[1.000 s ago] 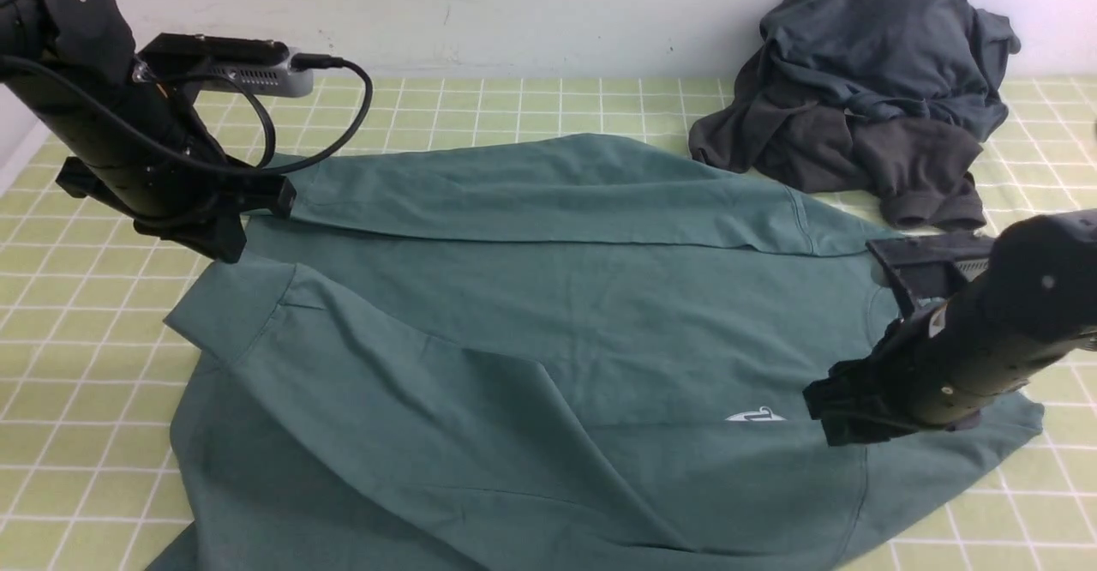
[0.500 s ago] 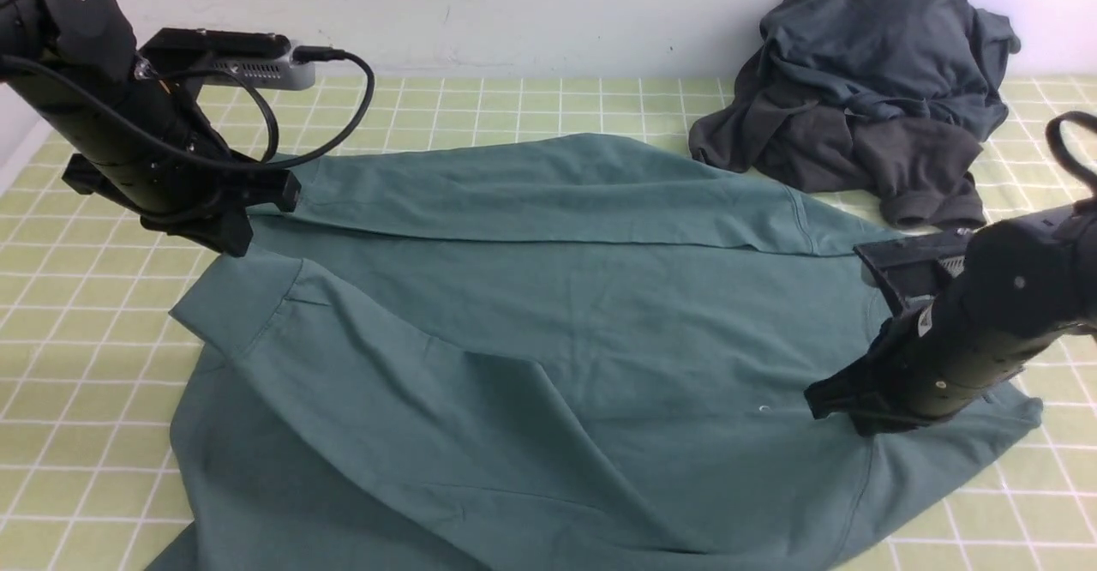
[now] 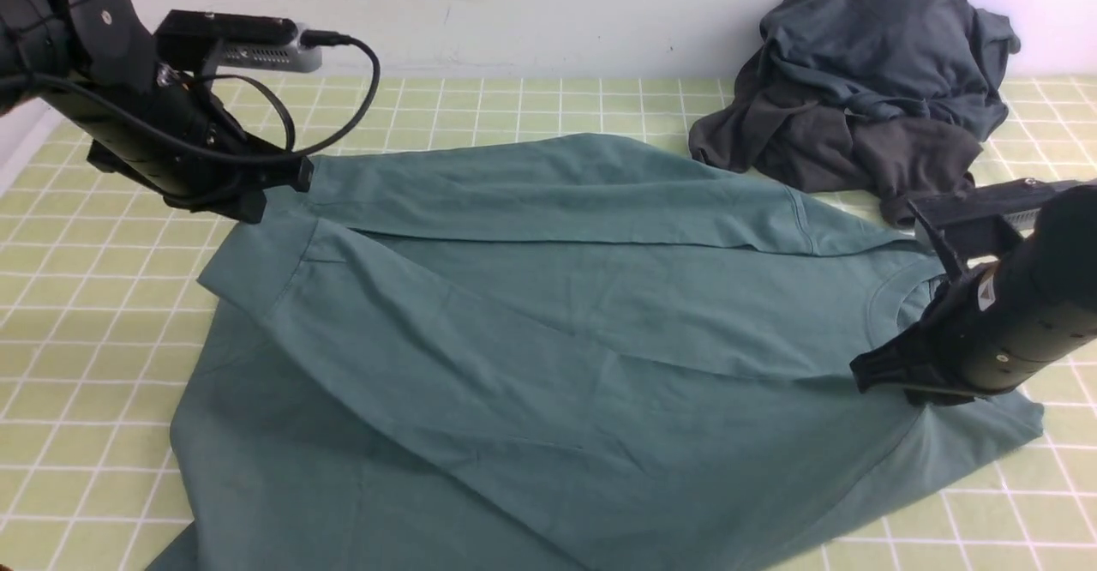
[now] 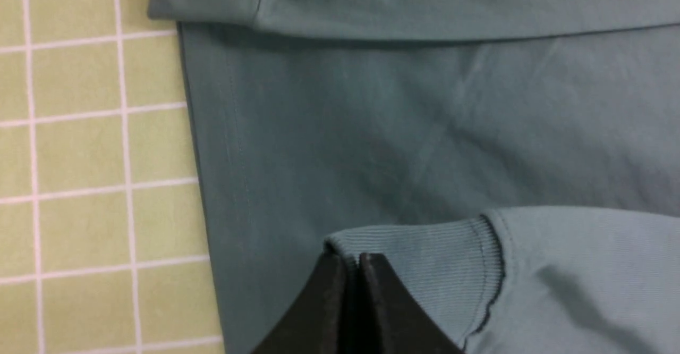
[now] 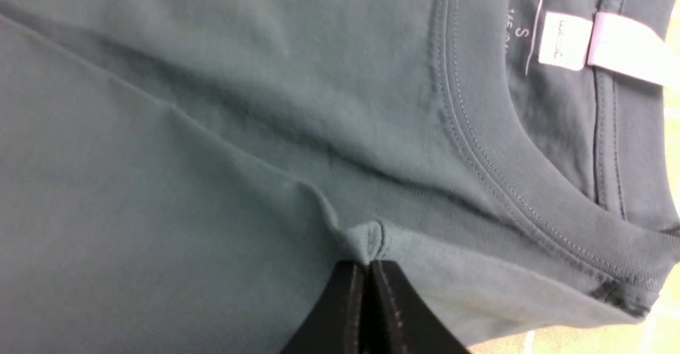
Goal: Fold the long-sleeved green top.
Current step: Use the left arm to drag and place the cuff at the centered position on the left edge of the fabric, then use the left arm to clamp the cuff farthest from it
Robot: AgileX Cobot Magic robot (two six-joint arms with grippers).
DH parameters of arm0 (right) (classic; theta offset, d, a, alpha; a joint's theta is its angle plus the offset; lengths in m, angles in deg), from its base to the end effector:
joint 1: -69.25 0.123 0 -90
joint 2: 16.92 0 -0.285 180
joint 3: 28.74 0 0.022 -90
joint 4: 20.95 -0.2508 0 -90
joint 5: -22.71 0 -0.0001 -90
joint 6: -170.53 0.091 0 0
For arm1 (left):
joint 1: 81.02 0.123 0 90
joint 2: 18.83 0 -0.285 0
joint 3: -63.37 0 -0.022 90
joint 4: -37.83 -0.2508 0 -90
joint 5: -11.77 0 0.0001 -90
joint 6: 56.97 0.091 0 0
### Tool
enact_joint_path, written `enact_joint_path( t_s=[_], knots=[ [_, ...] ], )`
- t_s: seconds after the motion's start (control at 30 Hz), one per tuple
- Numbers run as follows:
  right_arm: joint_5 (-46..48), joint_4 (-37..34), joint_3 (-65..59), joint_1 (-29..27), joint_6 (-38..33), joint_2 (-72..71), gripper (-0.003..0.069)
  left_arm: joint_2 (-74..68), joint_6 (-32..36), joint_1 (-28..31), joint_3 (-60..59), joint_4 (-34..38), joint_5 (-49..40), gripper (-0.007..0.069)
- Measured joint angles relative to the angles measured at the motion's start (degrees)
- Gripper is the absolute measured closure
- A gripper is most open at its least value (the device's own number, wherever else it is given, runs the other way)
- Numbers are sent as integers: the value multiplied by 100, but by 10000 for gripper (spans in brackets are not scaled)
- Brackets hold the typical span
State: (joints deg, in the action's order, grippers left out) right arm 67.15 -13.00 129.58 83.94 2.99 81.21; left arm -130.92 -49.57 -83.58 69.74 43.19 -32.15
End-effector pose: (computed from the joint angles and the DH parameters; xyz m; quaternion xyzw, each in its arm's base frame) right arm 0.2864 0.0660 0.2125 -0.0616 0.9872 -0.0212 0.1457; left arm 0.3999 -0.0238 0.2620 0.0598 0.9625 -0.0290 0.2630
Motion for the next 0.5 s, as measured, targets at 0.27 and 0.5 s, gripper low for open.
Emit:
enact_joint_path(
  t_s=[0.27,0.5],
  knots=[
    [0,-38,0,0,-90,0,609,-611,0,96,255,-207,590,435],
    [0,-38,0,0,-90,0,440,-1505,-356,360,1398,-68,531,186]
  ],
)
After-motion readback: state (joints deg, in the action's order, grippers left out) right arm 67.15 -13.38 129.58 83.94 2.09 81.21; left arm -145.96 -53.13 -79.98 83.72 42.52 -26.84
